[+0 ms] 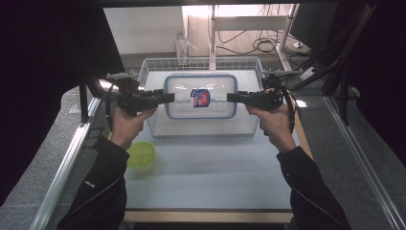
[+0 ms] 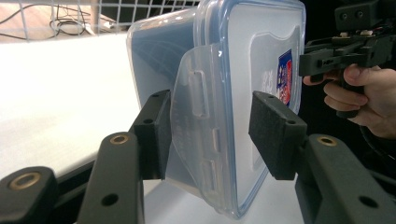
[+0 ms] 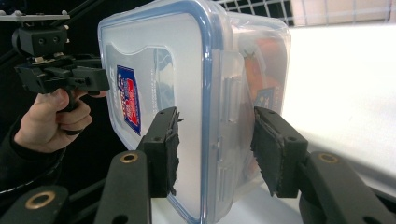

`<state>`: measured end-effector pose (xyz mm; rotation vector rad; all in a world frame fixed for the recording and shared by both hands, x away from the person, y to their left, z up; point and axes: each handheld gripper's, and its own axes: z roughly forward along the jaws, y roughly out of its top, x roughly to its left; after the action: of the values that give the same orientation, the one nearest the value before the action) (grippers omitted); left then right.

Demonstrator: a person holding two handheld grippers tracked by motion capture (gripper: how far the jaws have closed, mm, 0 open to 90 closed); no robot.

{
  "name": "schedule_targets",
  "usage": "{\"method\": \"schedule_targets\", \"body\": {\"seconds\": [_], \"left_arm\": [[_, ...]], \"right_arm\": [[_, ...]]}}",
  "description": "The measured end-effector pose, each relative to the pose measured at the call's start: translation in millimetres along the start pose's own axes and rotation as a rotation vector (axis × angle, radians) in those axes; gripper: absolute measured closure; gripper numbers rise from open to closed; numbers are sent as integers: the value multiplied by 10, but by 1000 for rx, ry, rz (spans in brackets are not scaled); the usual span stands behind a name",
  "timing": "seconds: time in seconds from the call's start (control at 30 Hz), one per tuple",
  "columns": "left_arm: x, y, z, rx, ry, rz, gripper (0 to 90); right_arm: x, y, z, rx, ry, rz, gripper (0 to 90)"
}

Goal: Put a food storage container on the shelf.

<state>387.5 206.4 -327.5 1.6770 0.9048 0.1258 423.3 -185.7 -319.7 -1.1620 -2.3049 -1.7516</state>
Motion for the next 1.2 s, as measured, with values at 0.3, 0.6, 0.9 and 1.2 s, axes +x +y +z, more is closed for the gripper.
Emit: {"method": "schedule_targets", "body": {"seconds": [0.3, 0.6, 0.9, 1.2], "left_arm": [[213, 294, 96, -18, -21, -21, 503], [405, 413, 220, -16, -2, -44, 496], [510, 375, 312, -34, 10, -48, 485], [423, 319, 381, -4, 131, 95, 413]], "right_arm": [[-52, 344, 57, -12, -35, -1, 527], [-270, 478, 226, -11, -31, 48, 525], [-369, 526, 304, -8, -44, 62, 516], [-279, 504, 393, -2, -121, -45, 414]]}}
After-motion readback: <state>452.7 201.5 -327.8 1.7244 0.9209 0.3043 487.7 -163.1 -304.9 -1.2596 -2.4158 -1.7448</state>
